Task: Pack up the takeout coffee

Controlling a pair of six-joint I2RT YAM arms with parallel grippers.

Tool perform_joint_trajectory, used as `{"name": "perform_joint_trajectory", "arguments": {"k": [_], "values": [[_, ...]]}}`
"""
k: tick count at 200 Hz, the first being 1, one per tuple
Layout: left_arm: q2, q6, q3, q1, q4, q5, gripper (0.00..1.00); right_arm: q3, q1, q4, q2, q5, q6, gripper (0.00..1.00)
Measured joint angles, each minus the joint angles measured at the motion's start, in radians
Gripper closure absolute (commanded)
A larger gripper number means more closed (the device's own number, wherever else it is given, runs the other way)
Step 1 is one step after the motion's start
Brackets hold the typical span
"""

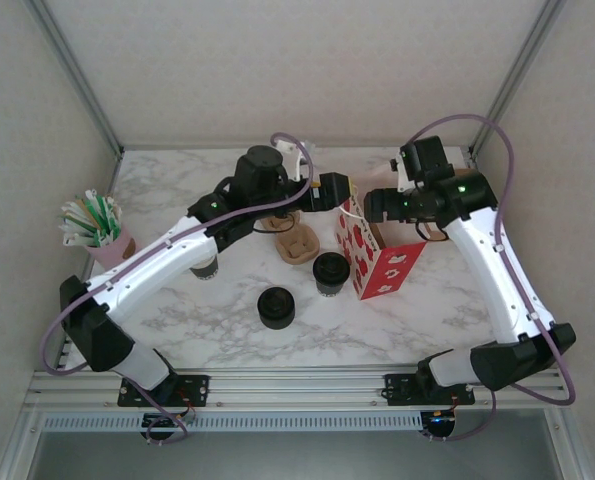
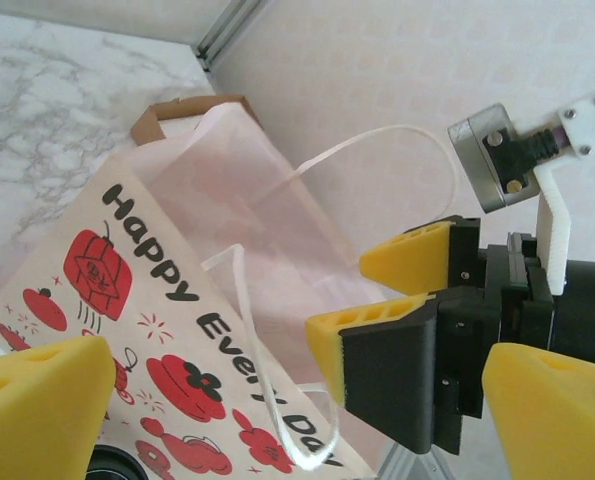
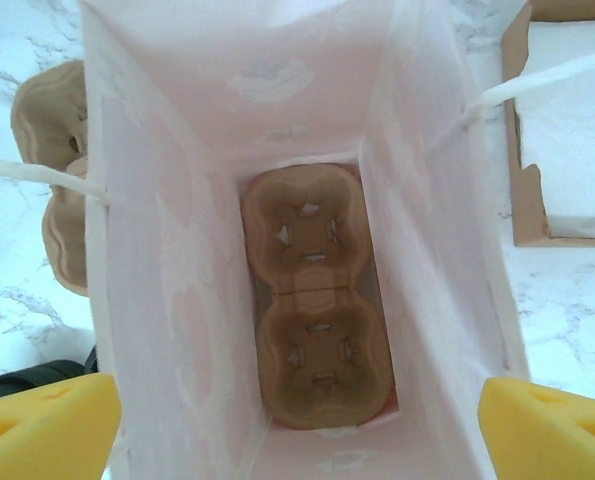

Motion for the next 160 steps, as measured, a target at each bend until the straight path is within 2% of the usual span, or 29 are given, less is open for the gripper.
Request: {"name": "perform_joint_trajectory", "arguments": {"k": [12, 82, 160], "values": [[-0.016, 0.006, 0.003, 0.000, -0.006, -0.004, 0.01, 0.006, 0.000, -0.001, -0.017, 0.000, -0.001, 0.01], [-0.154, 0.016, -0.013, 0.000, -0.042, -0.060, 0.00, 0.022, 0.000, -0.015, -0.148, -0.025, 0.002, 0.01], [-0.383, 0.018, -0.220, 0.000, -0.074, -0.148, 0.00, -0.033, 0.000, -0.052, -0.354, -0.154, 0.053, 0.01]]}}
